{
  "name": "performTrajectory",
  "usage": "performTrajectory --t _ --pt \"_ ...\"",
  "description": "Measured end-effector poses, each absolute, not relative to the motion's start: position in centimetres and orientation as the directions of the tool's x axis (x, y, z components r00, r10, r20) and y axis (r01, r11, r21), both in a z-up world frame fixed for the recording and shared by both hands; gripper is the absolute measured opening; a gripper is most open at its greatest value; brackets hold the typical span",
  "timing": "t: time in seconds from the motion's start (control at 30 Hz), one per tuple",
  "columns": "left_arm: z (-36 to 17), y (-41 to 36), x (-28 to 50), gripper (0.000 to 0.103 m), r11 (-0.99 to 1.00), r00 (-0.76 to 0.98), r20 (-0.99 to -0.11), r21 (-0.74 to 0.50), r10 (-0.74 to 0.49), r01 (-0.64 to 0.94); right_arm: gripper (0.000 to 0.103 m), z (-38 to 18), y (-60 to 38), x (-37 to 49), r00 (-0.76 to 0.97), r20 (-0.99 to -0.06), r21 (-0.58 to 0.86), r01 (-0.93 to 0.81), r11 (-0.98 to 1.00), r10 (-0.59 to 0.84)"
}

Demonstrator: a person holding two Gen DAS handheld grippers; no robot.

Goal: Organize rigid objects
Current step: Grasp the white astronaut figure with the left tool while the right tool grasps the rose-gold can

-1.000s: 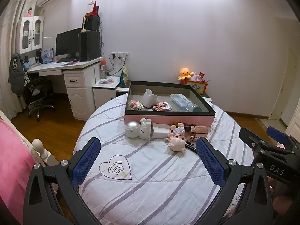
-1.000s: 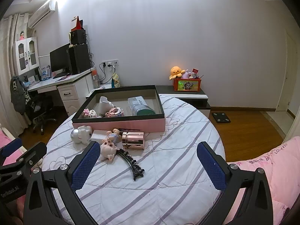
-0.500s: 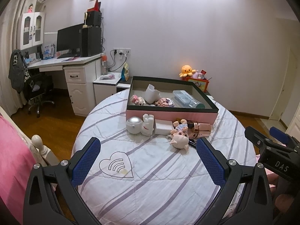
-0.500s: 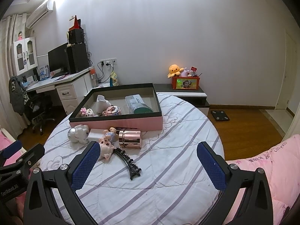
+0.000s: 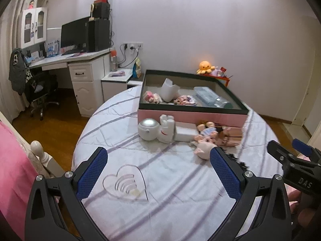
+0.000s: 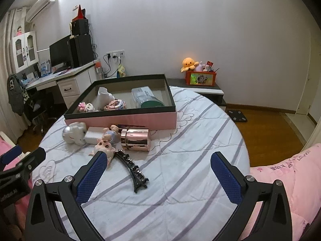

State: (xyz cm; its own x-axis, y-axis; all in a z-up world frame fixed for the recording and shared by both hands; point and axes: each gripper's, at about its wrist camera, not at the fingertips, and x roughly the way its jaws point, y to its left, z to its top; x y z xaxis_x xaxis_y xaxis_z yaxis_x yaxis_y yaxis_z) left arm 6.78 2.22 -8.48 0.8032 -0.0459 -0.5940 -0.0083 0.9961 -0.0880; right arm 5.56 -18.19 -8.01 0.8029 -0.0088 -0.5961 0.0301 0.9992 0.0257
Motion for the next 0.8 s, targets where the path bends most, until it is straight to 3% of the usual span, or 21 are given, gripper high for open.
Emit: performTrajectory --t 0.57,0.8 --pt "-13.9 2.4 17.5 0.103 0.999 0.672 -0.740 -0.038 -0.008 -0.029 0.103 -12.8 -17.5 14.7 0.709 -0.703 0.068 -0.013 0.998 0.057" --pt "-13.7 2.9 18.8 0.103 0.998 0.685 -0.729 -0.049 -0.011 -0.037 0.103 -13.8 -16.1 16.5 0.682 -0.727 0.064 -0.041 0.997 0.075"
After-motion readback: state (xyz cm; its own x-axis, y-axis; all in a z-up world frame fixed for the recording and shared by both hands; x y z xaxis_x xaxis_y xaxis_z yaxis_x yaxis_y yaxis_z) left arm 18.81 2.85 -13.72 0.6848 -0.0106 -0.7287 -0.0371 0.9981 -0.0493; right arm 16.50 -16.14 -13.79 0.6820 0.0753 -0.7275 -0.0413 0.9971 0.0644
